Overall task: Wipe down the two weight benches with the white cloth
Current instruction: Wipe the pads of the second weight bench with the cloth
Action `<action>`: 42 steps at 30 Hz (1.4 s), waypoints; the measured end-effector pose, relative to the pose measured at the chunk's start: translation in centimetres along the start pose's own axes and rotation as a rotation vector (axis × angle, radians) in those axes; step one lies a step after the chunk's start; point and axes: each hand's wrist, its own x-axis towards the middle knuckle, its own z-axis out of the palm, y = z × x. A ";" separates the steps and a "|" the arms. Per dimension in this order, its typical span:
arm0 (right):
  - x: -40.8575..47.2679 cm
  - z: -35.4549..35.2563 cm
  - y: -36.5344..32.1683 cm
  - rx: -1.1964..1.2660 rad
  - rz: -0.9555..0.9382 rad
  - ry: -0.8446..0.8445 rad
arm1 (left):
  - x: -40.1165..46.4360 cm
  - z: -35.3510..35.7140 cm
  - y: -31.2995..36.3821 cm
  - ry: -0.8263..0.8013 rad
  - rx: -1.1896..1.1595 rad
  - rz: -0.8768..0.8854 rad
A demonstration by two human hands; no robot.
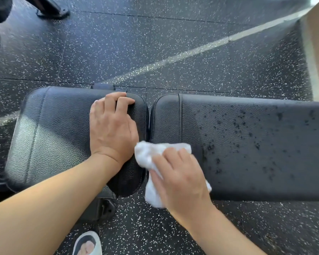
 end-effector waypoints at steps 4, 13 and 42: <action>0.8 -0.5 2.5 0.006 -0.105 -0.013 | -0.1 0.1 -0.1 0.007 -0.001 -0.001; 16.0 2.7 4.9 -0.139 0.220 0.051 | 0.0 0.2 -0.1 0.009 0.009 -0.002; 14.5 2.3 4.0 -0.135 0.168 0.006 | 0.1 0.3 -0.4 -0.012 -0.003 0.014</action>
